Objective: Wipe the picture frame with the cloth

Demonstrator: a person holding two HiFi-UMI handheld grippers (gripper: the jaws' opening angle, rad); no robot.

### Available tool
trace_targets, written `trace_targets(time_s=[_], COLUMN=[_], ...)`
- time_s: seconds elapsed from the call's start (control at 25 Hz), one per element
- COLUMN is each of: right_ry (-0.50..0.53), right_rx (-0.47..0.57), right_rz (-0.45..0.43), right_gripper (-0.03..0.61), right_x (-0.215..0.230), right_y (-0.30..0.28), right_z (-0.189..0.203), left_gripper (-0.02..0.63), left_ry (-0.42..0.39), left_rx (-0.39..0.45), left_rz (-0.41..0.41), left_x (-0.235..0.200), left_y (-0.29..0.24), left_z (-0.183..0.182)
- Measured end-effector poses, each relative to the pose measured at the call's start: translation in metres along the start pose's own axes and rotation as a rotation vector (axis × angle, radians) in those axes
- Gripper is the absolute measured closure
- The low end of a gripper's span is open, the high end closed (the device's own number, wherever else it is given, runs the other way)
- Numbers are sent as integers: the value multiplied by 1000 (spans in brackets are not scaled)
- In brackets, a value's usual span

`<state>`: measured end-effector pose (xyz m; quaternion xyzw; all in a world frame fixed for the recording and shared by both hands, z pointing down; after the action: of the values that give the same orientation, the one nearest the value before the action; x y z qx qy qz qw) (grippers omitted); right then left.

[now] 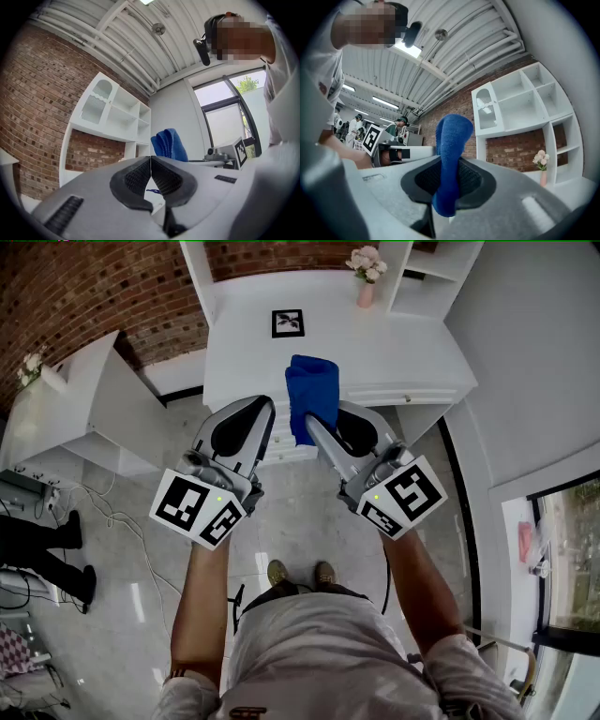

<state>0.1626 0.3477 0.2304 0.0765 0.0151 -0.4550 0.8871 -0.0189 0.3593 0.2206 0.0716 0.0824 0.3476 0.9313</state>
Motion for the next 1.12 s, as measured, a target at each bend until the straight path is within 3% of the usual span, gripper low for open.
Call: trace_targets(time_s=[1.12], right_ry=[17], right_rx=[-53], right_rz=[96], right_gripper=[512], right_x=[-44], right_y=[-85], right_z=[17], left_gripper=[612], left_ry=[-9], left_rx=[19], left_rz=[58], left_x=[-106], left_y=[49], left_z=[-3])
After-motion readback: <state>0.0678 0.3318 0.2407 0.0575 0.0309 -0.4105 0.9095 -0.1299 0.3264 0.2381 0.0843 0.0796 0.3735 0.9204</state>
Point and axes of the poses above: the fingertips, and each gripper's own axes: y backward along the fingers, x to its right, z out of its underside, the point moved 9 cm from there along y, backward along the fingers, and after that the axes turned 2 degrees about y, right-handed, at the moved point
